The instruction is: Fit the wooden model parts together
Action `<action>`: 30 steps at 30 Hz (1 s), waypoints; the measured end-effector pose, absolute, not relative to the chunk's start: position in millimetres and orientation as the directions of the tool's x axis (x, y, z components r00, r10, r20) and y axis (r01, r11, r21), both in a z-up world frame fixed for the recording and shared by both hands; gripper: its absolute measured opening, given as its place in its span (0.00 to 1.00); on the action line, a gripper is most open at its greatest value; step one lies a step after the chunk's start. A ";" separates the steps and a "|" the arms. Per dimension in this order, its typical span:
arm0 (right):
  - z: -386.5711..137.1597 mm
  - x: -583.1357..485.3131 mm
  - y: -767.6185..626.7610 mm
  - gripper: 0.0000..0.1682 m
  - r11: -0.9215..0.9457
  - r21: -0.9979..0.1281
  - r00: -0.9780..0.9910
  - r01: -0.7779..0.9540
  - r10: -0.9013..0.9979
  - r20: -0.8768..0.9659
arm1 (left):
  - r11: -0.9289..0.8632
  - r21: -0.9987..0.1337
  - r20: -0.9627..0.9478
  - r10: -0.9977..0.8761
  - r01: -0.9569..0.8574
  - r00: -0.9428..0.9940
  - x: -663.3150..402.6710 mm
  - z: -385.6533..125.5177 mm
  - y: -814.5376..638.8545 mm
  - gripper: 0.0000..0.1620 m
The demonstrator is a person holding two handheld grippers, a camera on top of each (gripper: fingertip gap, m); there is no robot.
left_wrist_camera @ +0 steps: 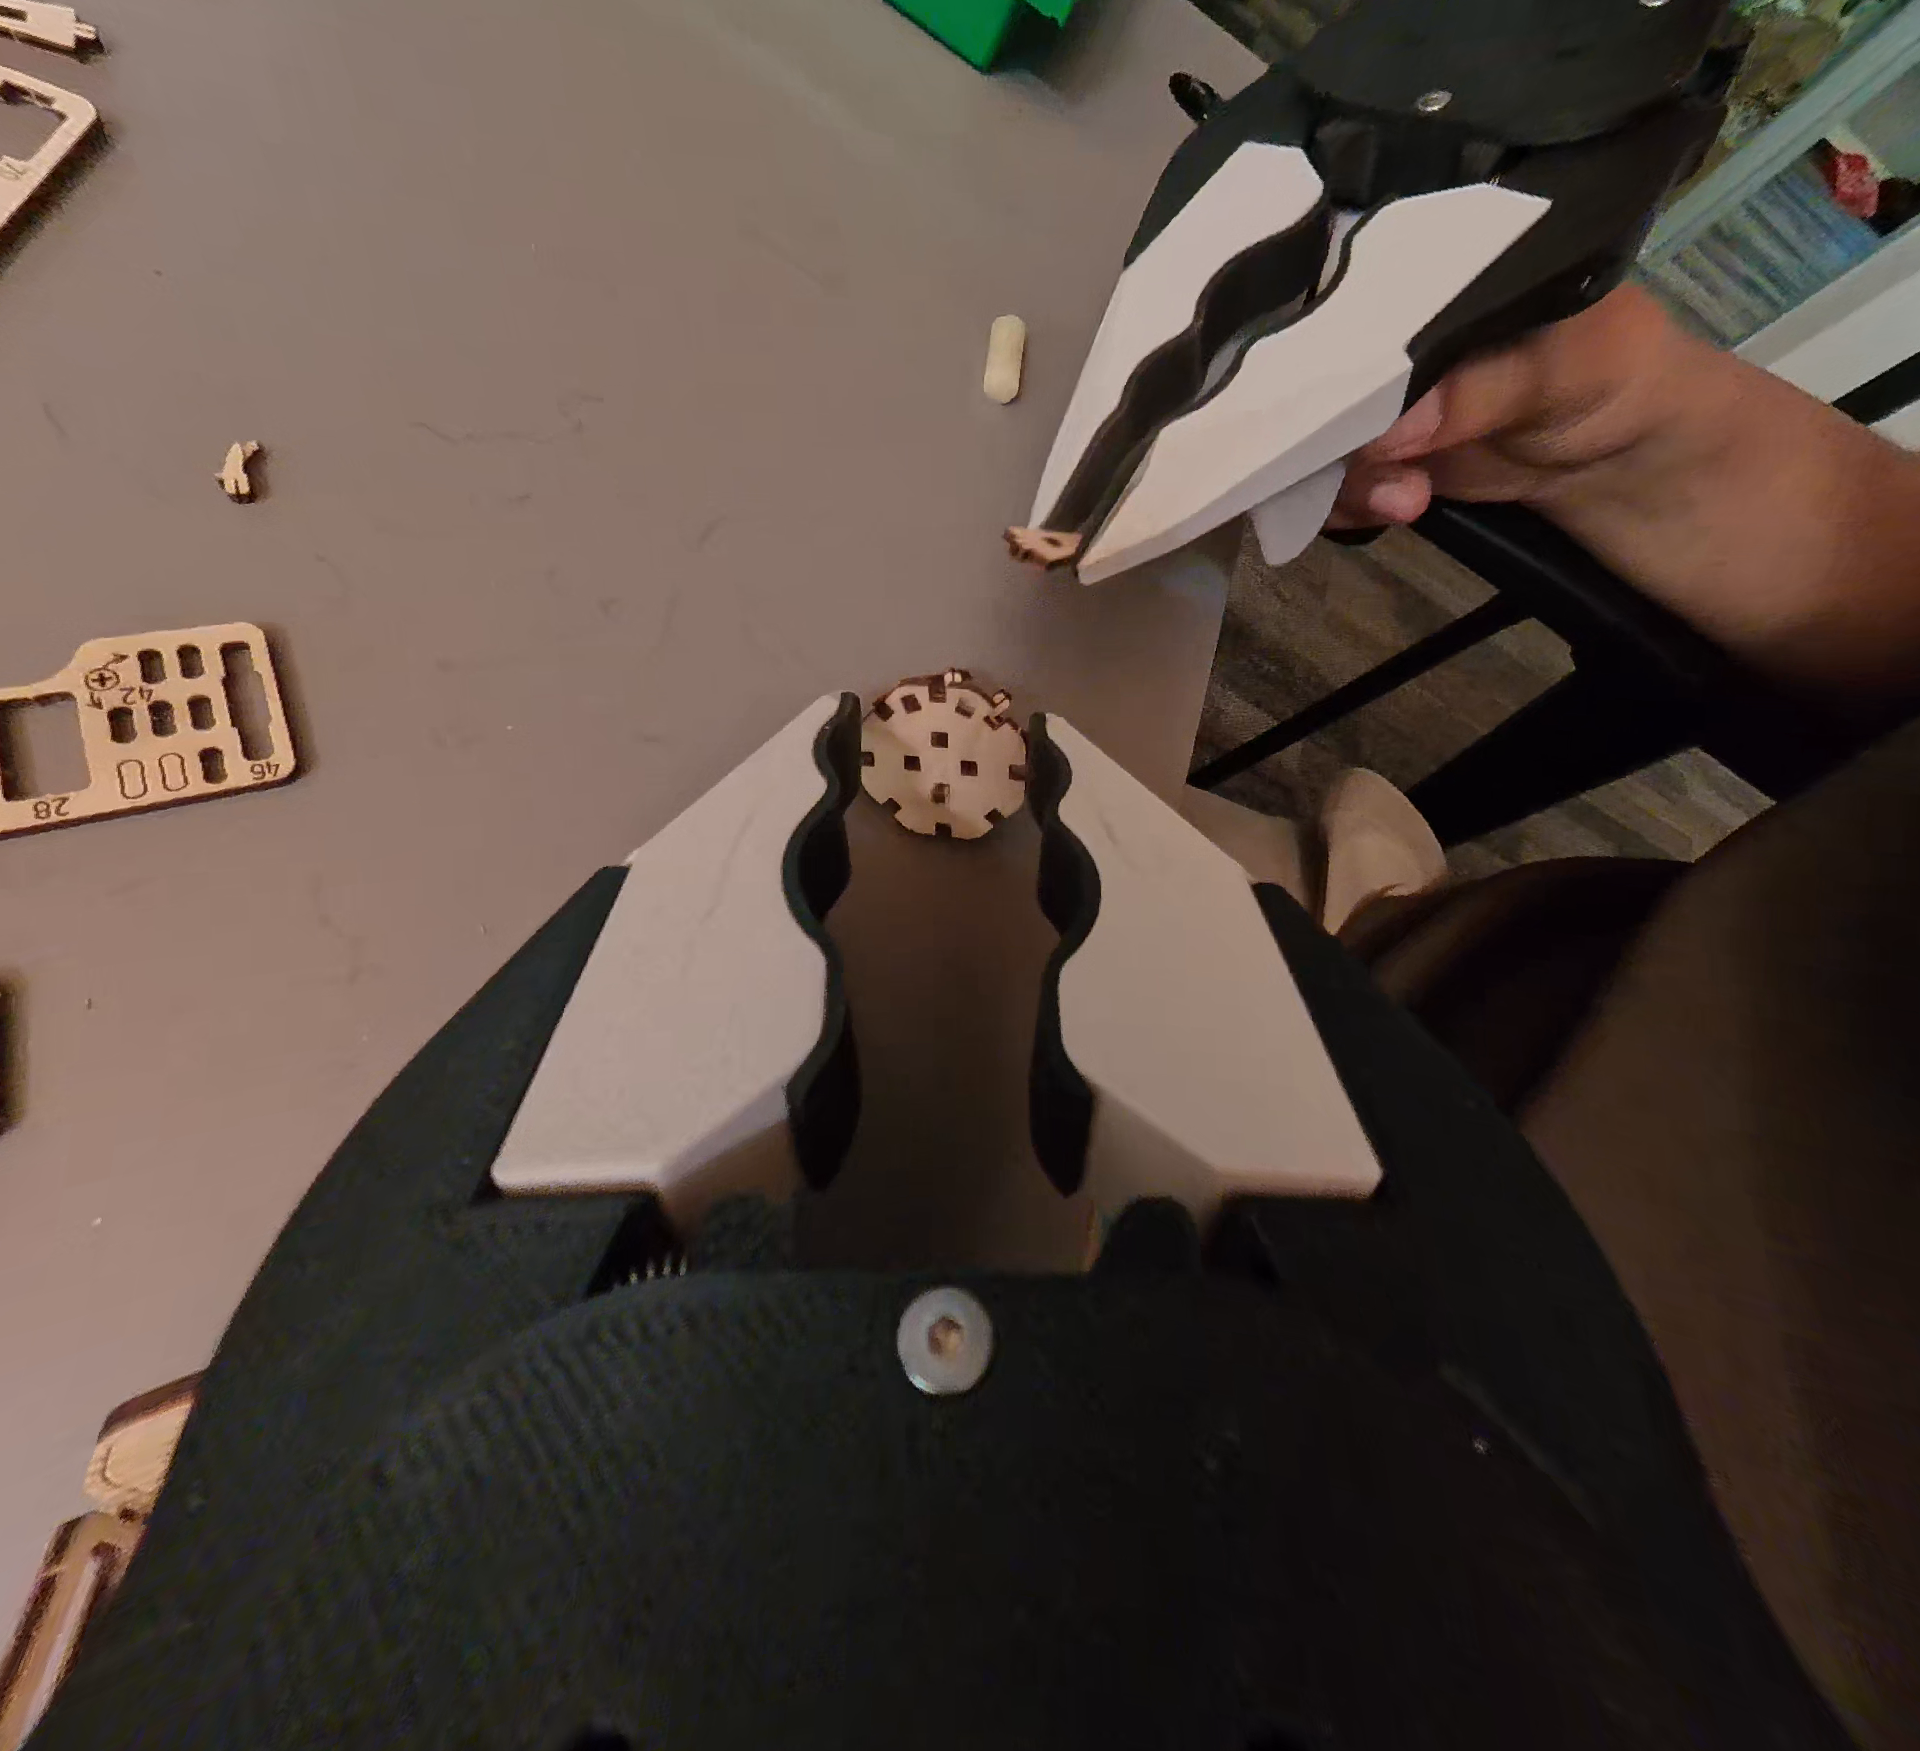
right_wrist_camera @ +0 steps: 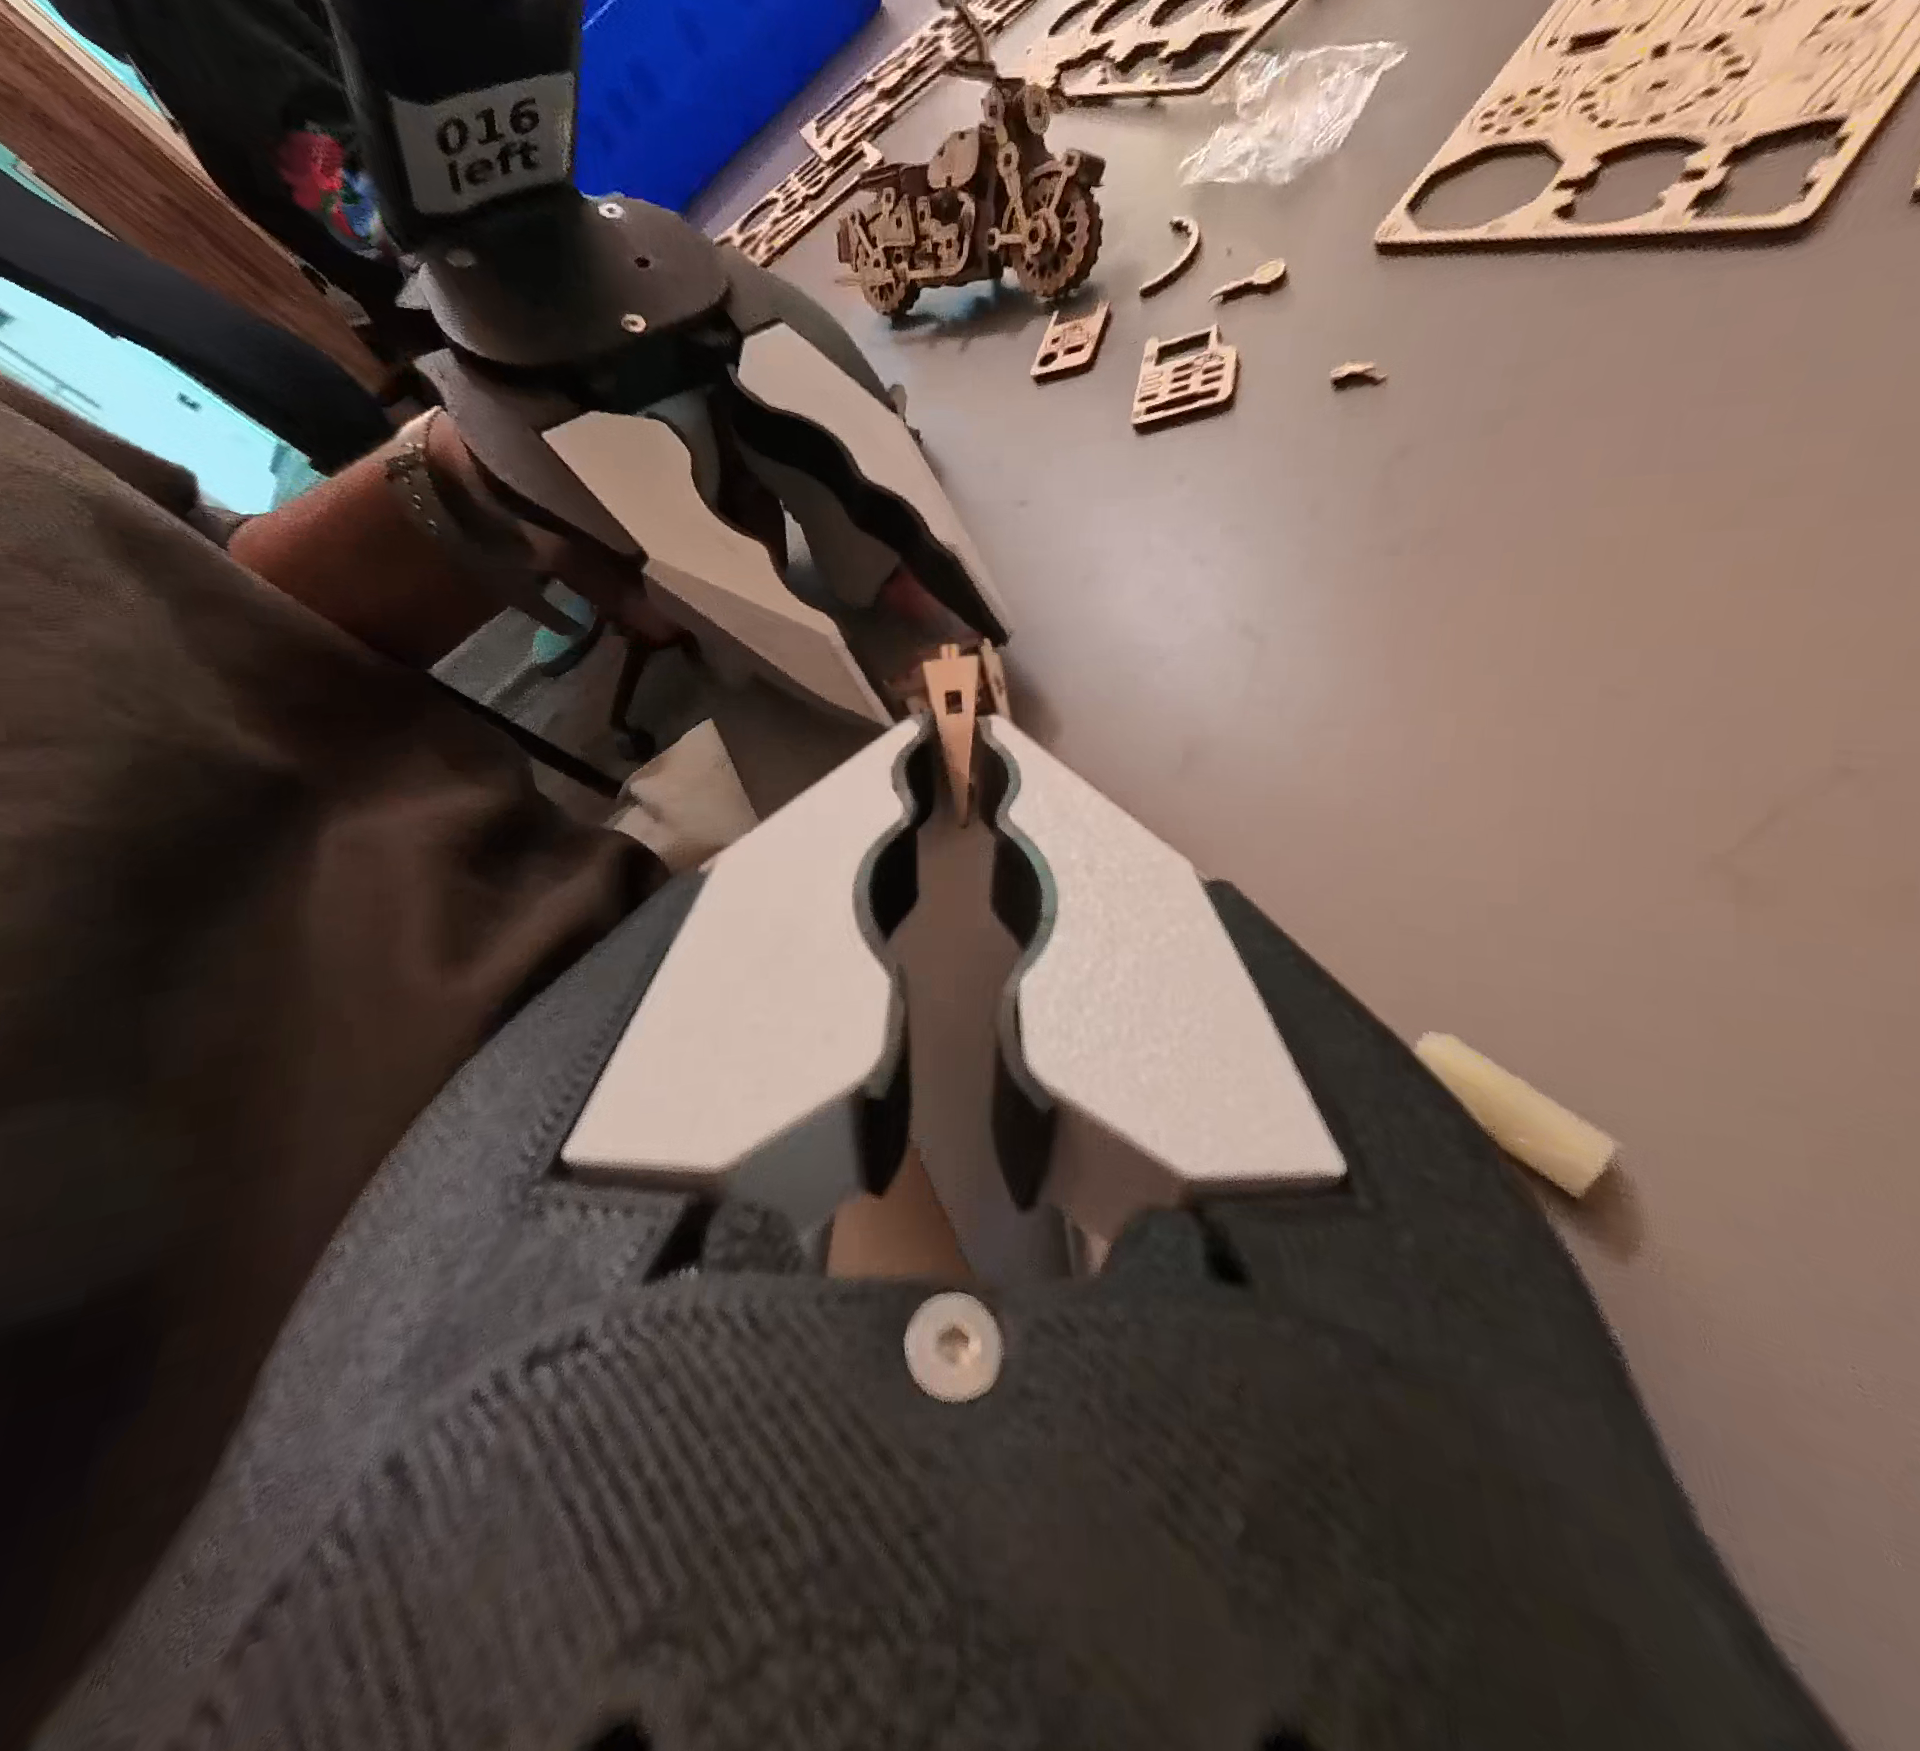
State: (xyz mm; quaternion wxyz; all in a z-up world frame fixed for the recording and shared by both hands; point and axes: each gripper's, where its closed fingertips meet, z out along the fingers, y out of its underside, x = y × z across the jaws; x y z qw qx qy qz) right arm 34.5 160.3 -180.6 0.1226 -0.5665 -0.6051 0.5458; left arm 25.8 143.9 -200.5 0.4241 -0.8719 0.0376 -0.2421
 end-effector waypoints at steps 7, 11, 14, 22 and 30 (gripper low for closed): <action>-194.1 35.8 143.9 0.03 -0.089 -0.805 -0.384 0.587 0.845 -0.373 | -0.660 -0.744 0.394 -0.311 0.101 0.865 34.6 -204.2 138.6 0.18; -196.5 35.4 137.9 0.03 -0.070 -0.800 -0.403 0.596 0.835 -0.374 | -0.669 -0.735 0.424 -0.322 0.113 0.847 36.9 -204.1 136.5 0.18; -195.9 35.6 139.3 0.03 -0.078 -0.798 -0.406 0.598 0.829 -0.385 | -0.670 -0.735 0.428 -0.333 0.109 0.840 38.5 -203.9 136.0 0.18; -193.9 43.3 137.4 0.03 -0.172 -0.748 -0.407 0.640 0.750 -0.521 | -0.631 -0.774 0.393 -0.400 0.062 0.828 45.7 -196.9 133.1 0.18; -195.7 45.5 131.9 0.03 -0.190 -0.721 -0.413 0.667 0.711 -0.569 | -0.641 -0.766 0.390 -0.404 0.048 0.827 47.0 -199.4 132.8 0.18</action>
